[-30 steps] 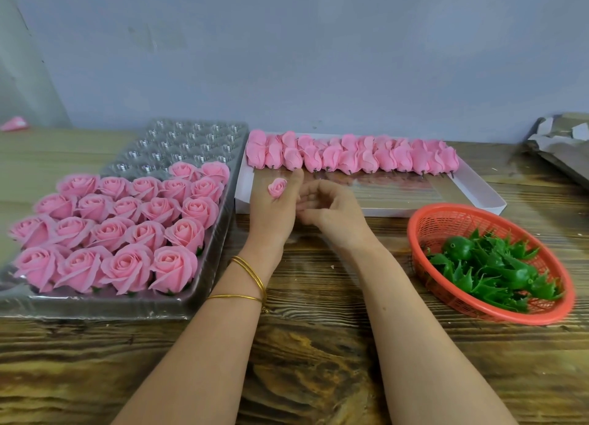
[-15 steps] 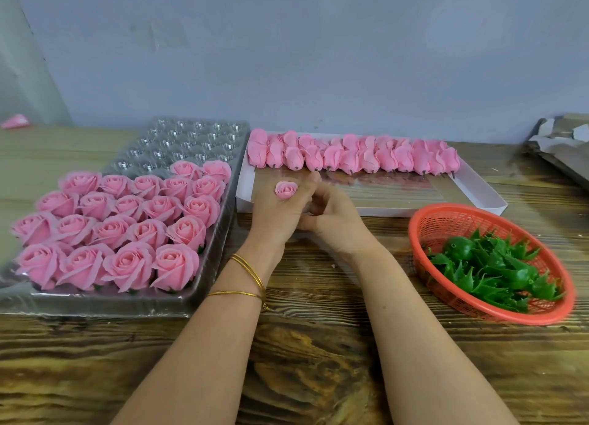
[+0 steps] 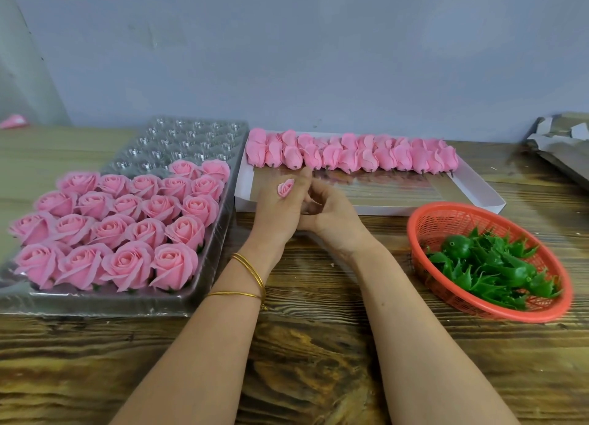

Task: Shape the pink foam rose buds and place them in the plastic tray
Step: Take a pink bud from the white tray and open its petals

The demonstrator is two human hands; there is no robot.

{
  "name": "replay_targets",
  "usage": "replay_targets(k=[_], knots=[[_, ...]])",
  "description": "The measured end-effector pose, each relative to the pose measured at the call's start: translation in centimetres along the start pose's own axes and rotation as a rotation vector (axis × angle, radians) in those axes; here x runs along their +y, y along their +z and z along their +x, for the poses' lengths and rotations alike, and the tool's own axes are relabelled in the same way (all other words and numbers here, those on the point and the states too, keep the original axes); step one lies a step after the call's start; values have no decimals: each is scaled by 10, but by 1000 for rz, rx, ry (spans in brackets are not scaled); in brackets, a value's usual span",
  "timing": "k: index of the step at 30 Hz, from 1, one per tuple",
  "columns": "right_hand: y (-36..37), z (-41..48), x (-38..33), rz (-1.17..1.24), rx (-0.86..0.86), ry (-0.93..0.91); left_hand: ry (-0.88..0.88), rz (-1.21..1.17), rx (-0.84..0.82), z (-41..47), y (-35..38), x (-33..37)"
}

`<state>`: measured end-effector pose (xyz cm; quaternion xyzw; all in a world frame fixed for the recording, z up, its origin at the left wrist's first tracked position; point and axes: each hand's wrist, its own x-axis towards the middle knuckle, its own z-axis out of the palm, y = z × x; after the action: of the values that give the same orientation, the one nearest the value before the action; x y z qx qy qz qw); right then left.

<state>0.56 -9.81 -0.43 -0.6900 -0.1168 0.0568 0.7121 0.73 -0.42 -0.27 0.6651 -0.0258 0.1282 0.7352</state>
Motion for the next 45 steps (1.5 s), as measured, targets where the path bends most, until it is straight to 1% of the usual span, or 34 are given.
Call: replay_targets(k=[4, 6, 9, 12, 15, 20, 24, 30, 36, 40, 45], knots=[[-1, 2, 4, -34, 64, -23, -22, -4, -3, 0, 1, -1], [-2, 3, 6, -39, 71, -18, 1, -20, -21, -1, 1, 0], [-3, 3, 4, -44, 50, -35, 68, -14, -48, -2, 1, 2], [-4, 1, 2, -13, 0, -49, 106, 9, -42, -1, -1, 2], [-6, 0, 2, -1, -38, -26, 86, 42, -26, 0, -3, 1], [-4, -1, 0, 0, -48, -22, 76, 49, 13, 1, -2, -1], [-3, 1, 0, 14, -11, -30, 76, 56, 19, 1, 1, -1], [-2, 3, 3, -34, 51, -73, 67, 48, -23, -1, 1, 0], [-5, 1, 2, -55, -12, -98, 127, 50, -70, 0, -2, -1], [-6, -1, 0, -7, -59, -84, 117, 86, -68, 1, -3, -1], [-5, -1, 2, 31, -68, -63, 121, 82, -58, 1, -4, -3]])
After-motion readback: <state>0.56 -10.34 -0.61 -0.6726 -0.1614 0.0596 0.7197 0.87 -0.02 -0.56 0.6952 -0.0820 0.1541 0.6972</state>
